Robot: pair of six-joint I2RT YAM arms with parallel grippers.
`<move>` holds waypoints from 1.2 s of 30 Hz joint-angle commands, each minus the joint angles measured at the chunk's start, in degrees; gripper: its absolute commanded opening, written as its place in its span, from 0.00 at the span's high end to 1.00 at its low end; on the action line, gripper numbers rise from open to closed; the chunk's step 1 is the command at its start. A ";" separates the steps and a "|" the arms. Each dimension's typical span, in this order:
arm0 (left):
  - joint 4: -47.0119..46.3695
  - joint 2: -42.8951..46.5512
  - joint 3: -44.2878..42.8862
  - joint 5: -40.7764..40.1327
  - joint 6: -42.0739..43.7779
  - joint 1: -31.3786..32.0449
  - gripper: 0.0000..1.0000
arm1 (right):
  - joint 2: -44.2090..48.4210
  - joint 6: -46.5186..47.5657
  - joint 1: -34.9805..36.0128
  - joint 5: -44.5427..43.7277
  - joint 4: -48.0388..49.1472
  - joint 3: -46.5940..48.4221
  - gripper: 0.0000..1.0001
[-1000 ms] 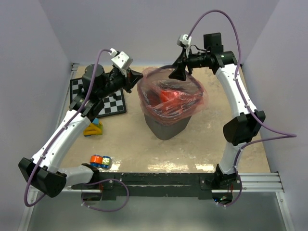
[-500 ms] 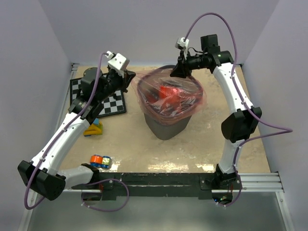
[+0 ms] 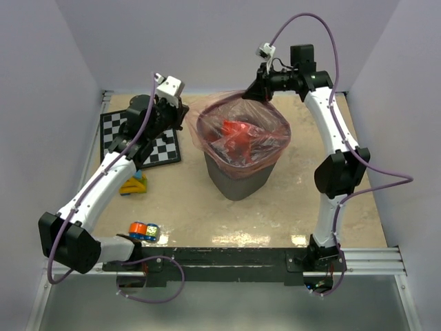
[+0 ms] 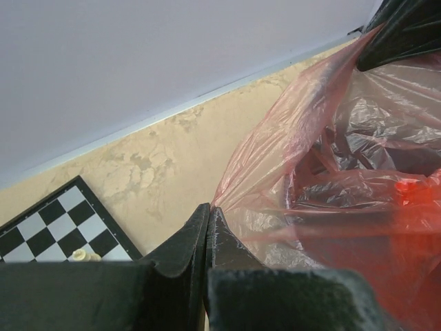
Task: Put the trash bags into the trash bin
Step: Place the trash bag in the trash bin.
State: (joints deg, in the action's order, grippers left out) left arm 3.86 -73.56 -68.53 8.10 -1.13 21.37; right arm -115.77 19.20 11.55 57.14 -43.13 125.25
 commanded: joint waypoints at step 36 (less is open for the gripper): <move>-9.75 -11.43 -0.99 3.76 -4.15 -2.20 1.00 | -6.22 -26.05 -4.26 4.74 22.12 2.63 0.92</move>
State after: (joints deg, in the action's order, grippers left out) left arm -3.18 -83.42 -67.75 10.63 -5.85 19.81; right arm -119.87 -1.61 7.46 62.54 -26.52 125.91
